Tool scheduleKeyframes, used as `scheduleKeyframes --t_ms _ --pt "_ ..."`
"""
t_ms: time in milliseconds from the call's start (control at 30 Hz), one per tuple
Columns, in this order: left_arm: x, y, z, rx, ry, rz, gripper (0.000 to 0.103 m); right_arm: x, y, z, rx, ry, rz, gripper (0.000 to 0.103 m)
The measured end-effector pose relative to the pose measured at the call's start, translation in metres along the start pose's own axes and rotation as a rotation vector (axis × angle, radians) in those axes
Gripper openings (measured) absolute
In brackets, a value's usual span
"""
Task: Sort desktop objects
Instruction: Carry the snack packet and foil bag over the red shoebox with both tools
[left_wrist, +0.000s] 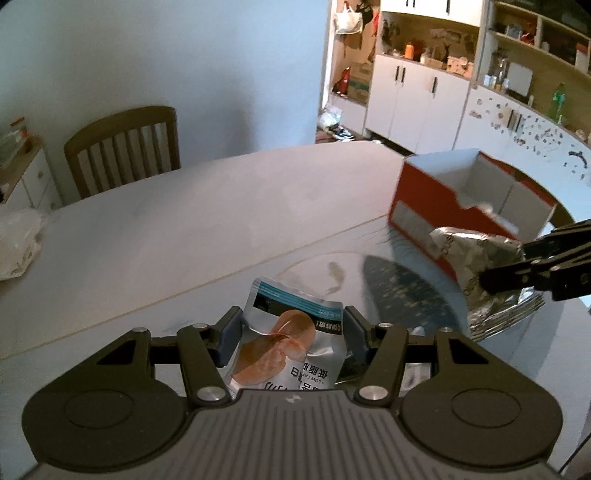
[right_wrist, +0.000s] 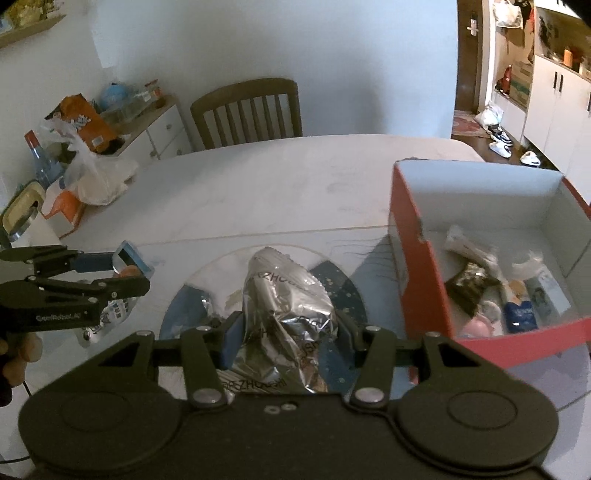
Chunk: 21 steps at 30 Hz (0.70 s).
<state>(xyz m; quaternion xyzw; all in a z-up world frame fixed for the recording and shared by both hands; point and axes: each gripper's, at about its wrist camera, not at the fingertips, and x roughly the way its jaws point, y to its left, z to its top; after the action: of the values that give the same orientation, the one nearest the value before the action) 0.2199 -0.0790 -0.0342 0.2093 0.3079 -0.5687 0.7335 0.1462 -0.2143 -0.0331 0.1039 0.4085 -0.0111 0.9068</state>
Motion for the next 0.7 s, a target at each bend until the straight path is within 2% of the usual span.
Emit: scheduleKeyframes --t_ms 367,700 --pt "-0.012 -0.056 0.032 0.026 -0.037 -0.067 0.058 -0.036 -0.035 0.0 0.032 -0.034 0.008 0.051" --pt "0.001 -0.113 0.058 0.059 -0.037 -0.129 0.058 -0.057 -0.072 0.003 0.028 -0.055 -0.002 0.051"
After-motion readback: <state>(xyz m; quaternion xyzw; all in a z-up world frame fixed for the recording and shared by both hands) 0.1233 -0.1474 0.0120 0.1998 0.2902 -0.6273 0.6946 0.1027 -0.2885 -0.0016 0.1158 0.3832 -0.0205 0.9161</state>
